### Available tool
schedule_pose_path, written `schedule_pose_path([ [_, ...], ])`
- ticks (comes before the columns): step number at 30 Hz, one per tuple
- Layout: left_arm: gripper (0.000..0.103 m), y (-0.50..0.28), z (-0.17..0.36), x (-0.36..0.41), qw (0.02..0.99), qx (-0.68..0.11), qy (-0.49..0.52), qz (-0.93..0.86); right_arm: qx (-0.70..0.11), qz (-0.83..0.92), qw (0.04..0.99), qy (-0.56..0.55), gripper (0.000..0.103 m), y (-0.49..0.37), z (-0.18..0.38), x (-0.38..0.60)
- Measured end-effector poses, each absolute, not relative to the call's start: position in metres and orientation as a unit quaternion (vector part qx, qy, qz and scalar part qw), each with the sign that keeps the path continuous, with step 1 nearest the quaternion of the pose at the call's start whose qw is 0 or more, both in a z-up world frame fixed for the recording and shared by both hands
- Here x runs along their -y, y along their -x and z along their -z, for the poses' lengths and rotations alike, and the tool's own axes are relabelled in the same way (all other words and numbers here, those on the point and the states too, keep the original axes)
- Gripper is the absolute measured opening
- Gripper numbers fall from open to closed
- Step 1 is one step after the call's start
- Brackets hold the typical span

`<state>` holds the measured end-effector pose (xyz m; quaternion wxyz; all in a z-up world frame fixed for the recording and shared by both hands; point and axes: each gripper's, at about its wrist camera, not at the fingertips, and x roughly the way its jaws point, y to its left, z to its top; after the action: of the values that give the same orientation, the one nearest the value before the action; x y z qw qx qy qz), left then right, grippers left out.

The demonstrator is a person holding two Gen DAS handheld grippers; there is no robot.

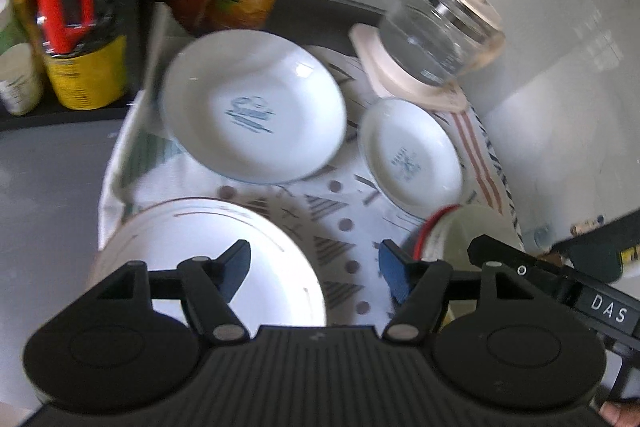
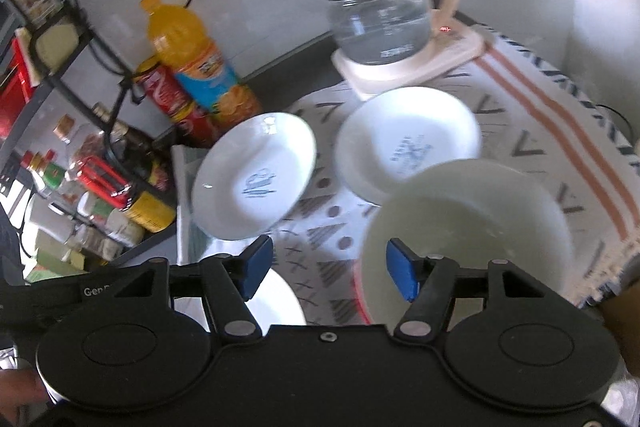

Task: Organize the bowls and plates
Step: 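Move both grippers toward the white plate printed 'Sweet', then close both grippers on the rim of the 'Sweet' plate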

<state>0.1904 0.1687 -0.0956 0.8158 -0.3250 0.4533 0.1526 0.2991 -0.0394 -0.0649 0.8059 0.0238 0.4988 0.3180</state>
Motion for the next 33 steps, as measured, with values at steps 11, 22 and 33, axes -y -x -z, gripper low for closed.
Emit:
schedule_pose_path([
  [11,0.069,-0.17,0.101,-0.206,0.798,-0.427,0.364,-0.221,-0.511,-0.368,0.776,0.006,0.063,-0.311,0.077,-0.011],
  [22,0.067,-0.164,0.119,-0.238,0.781,-0.389,0.409,-0.268,-0.538,-0.381,0.752,0.017,0.063,-0.334,0.104,-0.044],
  [33,0.05,-0.18,0.156,-0.272,0.75,-0.357,0.474,-0.291,-0.582,-0.338,0.739,-0.002,0.058,-0.368,0.147,-0.071],
])
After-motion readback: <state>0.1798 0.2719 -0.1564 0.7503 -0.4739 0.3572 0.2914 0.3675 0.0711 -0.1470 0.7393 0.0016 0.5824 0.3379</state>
